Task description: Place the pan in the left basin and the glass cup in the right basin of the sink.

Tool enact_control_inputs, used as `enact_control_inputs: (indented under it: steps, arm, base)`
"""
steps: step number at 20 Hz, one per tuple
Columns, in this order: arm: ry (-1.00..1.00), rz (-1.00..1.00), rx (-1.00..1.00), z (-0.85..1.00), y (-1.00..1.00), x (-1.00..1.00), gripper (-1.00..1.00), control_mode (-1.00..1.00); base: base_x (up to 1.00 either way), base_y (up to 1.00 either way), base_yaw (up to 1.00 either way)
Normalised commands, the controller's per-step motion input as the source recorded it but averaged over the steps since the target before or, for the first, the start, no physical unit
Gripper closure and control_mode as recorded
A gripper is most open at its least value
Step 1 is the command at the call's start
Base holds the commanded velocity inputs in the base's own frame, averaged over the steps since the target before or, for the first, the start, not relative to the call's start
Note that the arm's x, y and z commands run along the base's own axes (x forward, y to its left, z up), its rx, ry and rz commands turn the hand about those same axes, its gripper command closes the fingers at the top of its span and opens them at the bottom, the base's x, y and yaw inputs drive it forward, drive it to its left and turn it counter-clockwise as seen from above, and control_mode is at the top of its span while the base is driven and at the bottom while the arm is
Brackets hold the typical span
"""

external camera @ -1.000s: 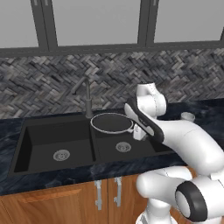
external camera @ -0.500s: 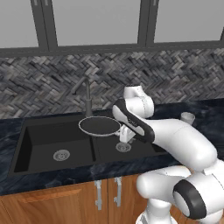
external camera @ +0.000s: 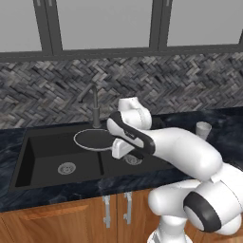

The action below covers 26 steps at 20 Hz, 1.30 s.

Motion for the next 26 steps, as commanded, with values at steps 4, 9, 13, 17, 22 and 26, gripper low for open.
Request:
enact_control_inputs:
  steps: [4, 9, 13, 17, 22, 26]
  arm:
    - [0.0, -0.15, 0.0, -0.09, 0.53, 0.08, 1.0, -1.0]
    - [0.0, -0.15, 0.0, -0.1, 0.56, 0.08, 1.0, -1.0]
    - [0.0, -0.12, 0.0, -0.11, 0.51, 0.06, 1.0, -1.0]
    - [0.0, -0.14, 0.0, -0.1, 0.48, 0.13, 1.0, -1.0]
    - [0.0, -0.11, 0.0, -0.1, 0.49, 0.18, 1.0, -1.0]
    - [0.0, -0.09, 0.0, -0.13, 0.48, 0.19, 1.0, -1.0]
  base:
    - [0.0, 0.0, 0.0]
    - [0.0, 0.0, 0.0]
    - [0.0, 0.0, 0.0]
    - [0.0, 0.0, 0.0]
    - [0.0, 0.0, 0.0]
    - [0.0, 0.0, 0.0]
